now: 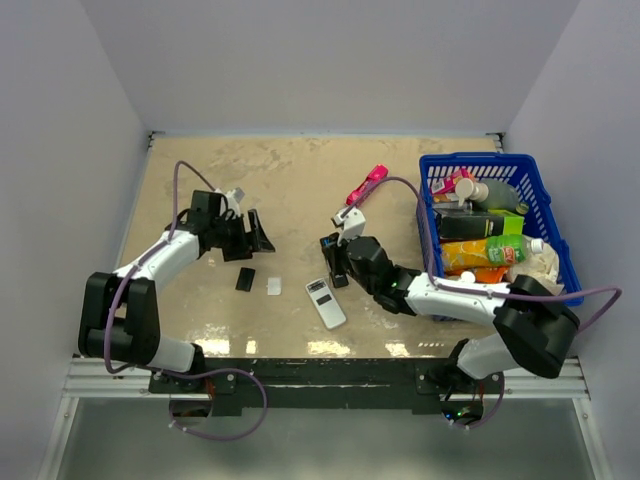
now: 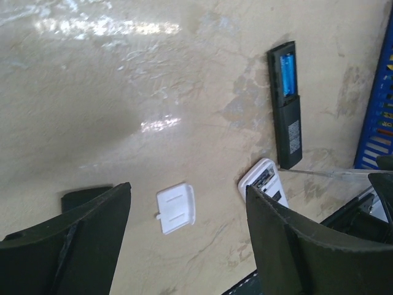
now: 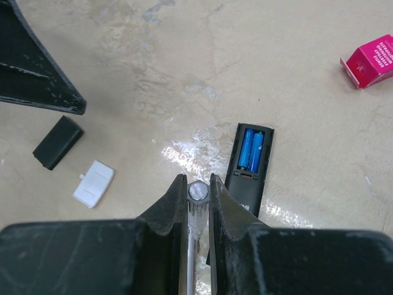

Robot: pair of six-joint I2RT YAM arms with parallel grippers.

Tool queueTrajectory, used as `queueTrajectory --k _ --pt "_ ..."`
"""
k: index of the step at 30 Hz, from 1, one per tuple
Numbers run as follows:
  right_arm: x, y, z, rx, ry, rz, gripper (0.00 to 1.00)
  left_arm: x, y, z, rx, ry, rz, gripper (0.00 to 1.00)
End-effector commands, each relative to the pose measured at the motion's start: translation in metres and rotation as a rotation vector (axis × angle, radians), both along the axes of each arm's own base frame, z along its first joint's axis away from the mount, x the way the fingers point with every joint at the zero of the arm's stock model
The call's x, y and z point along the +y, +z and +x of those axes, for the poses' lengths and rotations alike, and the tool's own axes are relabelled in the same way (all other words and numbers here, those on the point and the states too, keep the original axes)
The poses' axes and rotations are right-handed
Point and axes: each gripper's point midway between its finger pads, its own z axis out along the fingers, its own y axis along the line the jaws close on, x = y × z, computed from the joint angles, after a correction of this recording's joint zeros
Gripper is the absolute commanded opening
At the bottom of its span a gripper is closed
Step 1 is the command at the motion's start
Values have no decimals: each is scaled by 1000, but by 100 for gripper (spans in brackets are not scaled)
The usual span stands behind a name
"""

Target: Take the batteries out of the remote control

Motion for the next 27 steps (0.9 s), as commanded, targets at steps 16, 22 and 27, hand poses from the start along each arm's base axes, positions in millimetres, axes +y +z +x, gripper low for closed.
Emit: queueTrajectory --k 16,22,27 --pt "53 0 -15 35 201 172 0 26 -24 -6 82 87 41 81" --pt "53 4 -15 34 210 151 0 22 -24 -9 82 75 14 81" --pt "52 36 -14 29 190 193 0 1 -19 -24 80 64 -128 76"
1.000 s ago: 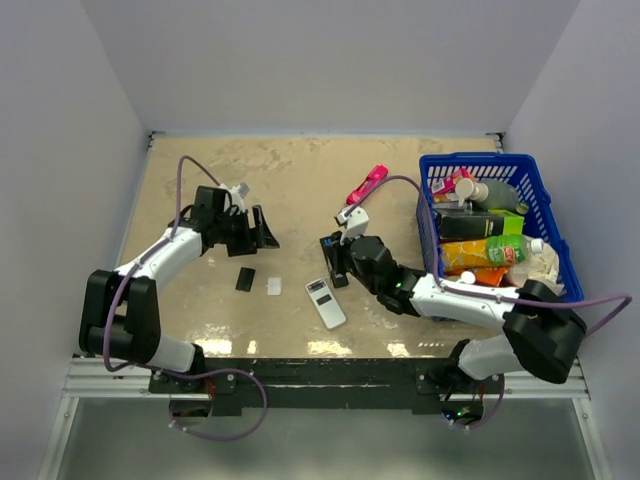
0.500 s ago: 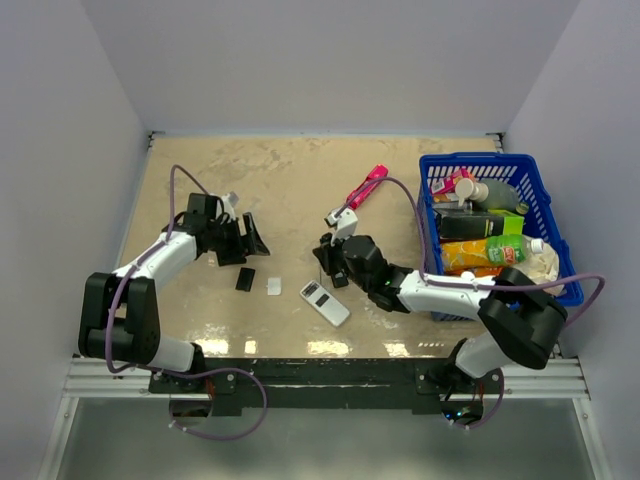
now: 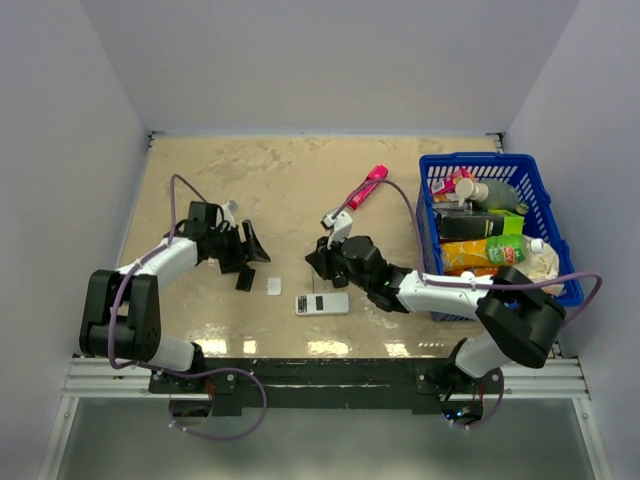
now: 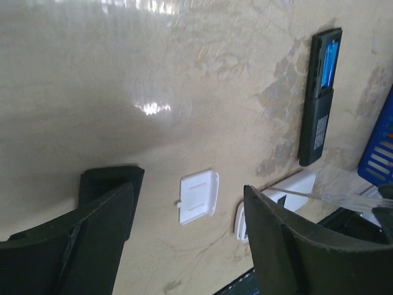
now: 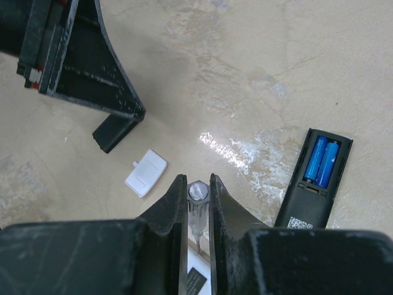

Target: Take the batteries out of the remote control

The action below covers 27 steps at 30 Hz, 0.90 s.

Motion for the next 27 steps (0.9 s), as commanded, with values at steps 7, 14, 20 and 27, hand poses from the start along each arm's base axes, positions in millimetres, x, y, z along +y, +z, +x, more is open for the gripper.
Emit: queueTrajectory --k 7,14,20,27 --pt "1 65 -19 -63 20 220 0 -33 -1 -37 26 -39 -153 69" --pt "-5 87 -54 -210 137 358 0 -33 1 -55 19 -53 -168 67" --pt "1 75 -58 -206 164 371 0 -42 2 -66 37 -49 -228 66" --pt "16 72 -66 -257 216 353 0 -44 -4 -74 51 -52 -200 64"
